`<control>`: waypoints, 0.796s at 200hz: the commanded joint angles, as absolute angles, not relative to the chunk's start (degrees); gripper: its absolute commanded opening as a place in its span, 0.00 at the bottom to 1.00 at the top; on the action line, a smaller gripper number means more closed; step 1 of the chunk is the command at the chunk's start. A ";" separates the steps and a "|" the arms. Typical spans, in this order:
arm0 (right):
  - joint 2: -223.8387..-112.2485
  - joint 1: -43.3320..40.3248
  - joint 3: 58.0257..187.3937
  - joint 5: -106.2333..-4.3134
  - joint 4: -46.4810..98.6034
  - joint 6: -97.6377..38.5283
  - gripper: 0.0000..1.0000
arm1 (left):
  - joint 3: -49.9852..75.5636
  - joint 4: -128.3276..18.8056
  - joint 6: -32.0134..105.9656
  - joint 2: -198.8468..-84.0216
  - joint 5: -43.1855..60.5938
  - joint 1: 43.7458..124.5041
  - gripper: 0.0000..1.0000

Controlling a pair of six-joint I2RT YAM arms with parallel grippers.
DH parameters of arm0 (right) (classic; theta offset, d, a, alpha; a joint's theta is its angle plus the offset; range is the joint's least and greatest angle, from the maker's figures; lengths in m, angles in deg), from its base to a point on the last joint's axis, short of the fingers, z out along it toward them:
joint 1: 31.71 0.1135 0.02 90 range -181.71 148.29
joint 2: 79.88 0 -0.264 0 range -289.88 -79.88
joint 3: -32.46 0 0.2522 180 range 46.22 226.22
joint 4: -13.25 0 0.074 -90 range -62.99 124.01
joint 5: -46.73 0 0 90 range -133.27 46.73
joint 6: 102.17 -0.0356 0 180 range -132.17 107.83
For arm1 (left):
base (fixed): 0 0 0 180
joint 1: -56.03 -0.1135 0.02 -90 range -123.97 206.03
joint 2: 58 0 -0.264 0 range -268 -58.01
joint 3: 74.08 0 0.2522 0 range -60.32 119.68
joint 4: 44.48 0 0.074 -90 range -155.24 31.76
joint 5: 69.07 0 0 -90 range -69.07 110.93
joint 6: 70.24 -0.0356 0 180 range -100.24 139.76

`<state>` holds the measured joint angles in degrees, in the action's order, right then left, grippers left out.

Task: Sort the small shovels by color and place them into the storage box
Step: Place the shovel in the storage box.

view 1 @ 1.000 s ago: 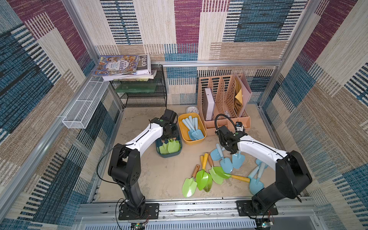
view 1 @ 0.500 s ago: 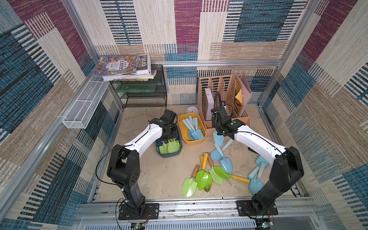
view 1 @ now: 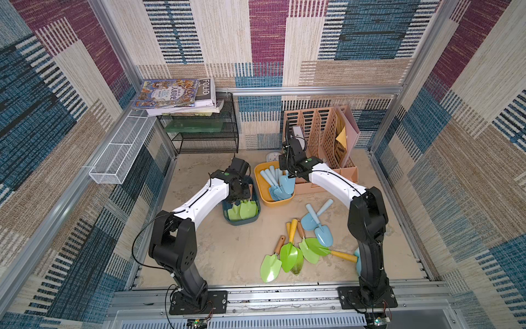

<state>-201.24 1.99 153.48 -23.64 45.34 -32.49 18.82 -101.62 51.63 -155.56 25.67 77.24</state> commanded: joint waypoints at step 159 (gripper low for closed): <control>-207.44 2.87 158.91 -27.15 50.49 -34.08 0.49 | 16.52 -103.20 47.04 -153.21 23.20 78.74 0.53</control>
<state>-209.94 2.69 159.01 -28.73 50.67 -32.66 16.63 -102.43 48.95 -154.14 24.18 77.61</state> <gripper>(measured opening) 0.482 0.513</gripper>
